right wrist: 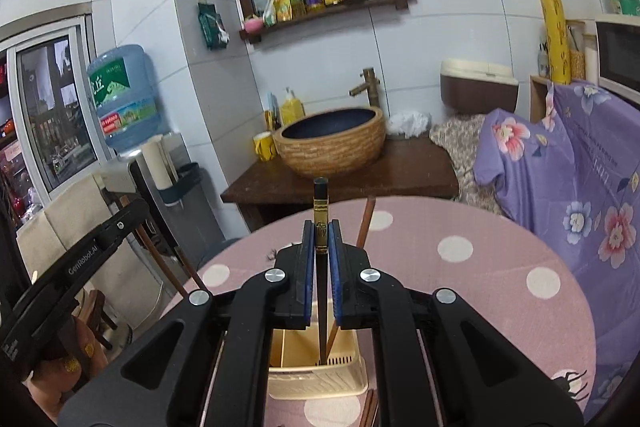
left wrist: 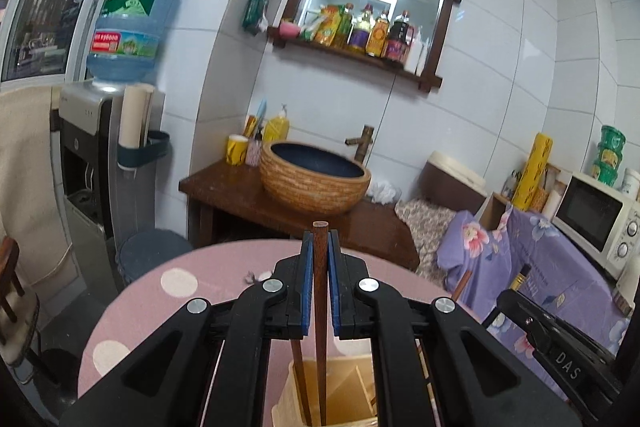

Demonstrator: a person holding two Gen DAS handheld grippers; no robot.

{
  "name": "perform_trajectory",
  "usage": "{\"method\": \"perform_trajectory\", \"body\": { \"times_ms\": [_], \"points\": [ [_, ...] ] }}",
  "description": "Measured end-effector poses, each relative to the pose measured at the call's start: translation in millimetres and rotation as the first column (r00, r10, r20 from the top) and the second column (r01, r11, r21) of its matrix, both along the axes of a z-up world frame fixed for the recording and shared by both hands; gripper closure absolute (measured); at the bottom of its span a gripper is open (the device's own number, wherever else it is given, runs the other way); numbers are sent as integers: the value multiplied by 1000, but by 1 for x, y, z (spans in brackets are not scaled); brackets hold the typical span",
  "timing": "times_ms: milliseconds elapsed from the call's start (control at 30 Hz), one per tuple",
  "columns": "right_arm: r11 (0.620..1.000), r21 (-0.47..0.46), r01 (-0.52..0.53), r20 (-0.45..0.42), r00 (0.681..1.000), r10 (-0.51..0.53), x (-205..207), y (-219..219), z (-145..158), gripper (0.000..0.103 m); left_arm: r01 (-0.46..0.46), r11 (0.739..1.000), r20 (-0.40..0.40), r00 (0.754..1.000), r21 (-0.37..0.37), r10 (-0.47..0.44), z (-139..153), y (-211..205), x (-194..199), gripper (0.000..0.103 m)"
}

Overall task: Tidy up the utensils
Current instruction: 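Lower the left tool's chopstick into the holder and open while the right tool releases its chopstick inside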

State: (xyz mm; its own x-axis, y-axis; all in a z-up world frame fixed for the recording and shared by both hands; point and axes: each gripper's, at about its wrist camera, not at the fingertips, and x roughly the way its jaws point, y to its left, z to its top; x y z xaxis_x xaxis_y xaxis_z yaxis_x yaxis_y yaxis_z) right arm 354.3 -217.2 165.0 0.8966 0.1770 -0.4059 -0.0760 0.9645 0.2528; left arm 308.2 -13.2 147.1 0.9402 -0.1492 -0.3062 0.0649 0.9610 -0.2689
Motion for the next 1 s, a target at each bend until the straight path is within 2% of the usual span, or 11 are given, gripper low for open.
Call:
{"method": "perform_trajectory", "body": {
  "times_ms": [167, 267, 500, 533, 600, 633, 667, 733, 800, 867, 1000],
  "points": [
    [1000, -18, -10, -32, 999, 9, 4, 4, -21, 95, 20, 1000, -65, 998, 13, -19, -28, -3, 4, 95],
    [1000, -20, -12, -19, 1000, 11, 2, 3, -25, 95, 23, 1000, -95, 995, 8, -22, -41, -2, 8, 95],
    [1000, -15, -23, -17, 1000, 23, 4, 3, -27, 95, 35, 999, -98, 995, 14, -34, -39, -1, 7, 95],
    [999, -20, -30, -15, 999, 29, 2, 4, -28, 92, 36, 999, -96, 995, 11, -35, -40, -1, 6, 95],
    [999, -26, -37, -1, 999, 37, -3, 6, -29, 78, 43, 999, -96, 994, 11, -42, -40, -1, 3, 91],
    [999, -25, -40, 8, 999, 40, -6, 6, -30, 63, 48, 999, -98, 994, 11, -46, -41, -1, 2, 79],
    [999, -23, -41, 23, 999, 42, -11, 6, -30, 57, 50, 999, -98, 994, 7, -50, -40, 0, -1, 57],
    [999, -36, -39, 40, 998, 40, -20, 6, -32, 57, 50, 999, -77, 996, -16, -51, -40, 3, -12, 40],
    [998, -59, -32, 56, 998, 36, -31, 6, -34, 51, 67, 998, -69, 995, -9, -68, -38, 3, -26, 37],
    [997, -77, -16, 85, 996, 22, -43, 4, -38, 33, 84, 996, -75, 994, 7, -83, -40, 2, -37, 27],
    [994, -104, 10, 110, 994, 2, -65, 0, -55, 12, 96, 995, -74, 993, 22, -94, -53, 6, -62, 14]
  ]
}}
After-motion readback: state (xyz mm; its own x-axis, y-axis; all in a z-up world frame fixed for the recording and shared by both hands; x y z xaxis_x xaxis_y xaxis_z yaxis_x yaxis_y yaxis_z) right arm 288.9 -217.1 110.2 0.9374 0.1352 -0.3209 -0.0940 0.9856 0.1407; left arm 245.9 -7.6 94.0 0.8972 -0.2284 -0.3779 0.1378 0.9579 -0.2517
